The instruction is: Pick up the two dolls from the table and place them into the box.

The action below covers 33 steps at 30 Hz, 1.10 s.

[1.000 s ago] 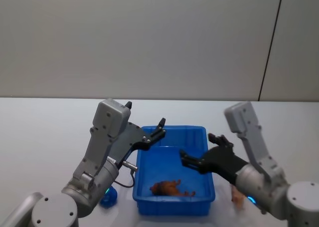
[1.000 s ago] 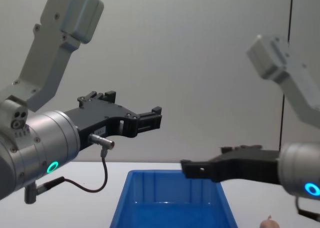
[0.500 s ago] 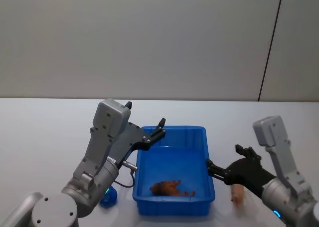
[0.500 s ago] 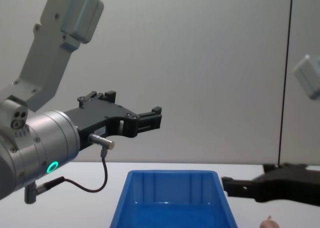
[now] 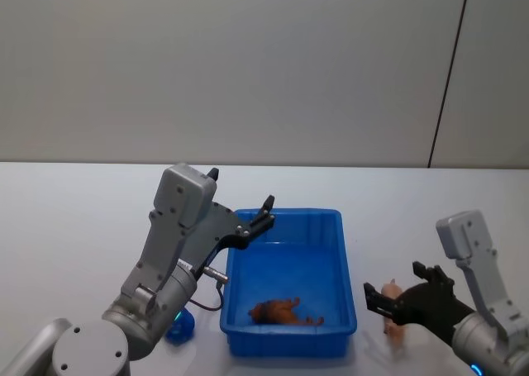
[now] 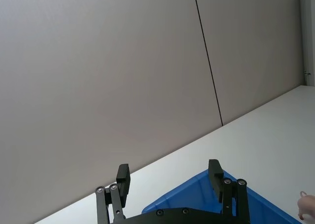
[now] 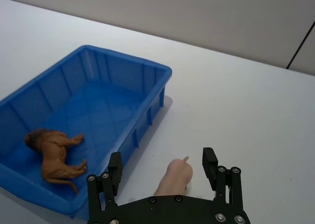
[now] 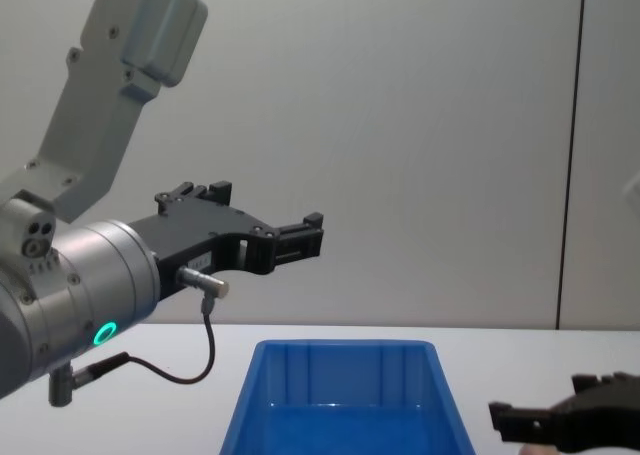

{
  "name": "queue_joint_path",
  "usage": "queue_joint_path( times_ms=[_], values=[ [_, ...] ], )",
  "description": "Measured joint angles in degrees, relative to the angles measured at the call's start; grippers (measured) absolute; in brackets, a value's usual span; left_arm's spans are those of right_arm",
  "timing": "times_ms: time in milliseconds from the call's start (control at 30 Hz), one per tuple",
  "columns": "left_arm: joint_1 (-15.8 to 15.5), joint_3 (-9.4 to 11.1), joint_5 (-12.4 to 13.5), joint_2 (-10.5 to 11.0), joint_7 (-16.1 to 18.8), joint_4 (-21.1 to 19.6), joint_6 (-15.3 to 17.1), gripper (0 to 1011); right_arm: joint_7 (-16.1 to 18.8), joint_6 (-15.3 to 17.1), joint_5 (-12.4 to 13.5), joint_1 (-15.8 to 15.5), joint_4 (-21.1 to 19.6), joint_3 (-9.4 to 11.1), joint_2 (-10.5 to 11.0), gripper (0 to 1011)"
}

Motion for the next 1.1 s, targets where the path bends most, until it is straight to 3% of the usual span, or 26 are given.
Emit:
queue_joint_path(
  times_ms=[967, 1100],
  values=[
    [0.0, 0.0, 0.0, 0.0, 0.0, 0.0, 0.0, 1002, -0.88, 2.89, -1.9, 1.11, 6.25, -0.69, -1.41, 999],
    [0.0, 0.0, 0.0, 0.0, 0.0, 0.0, 0.0, 1002, -0.82, 3.27, -1.99, 1.05, 6.41, -0.8, -1.52, 925]
  ],
)
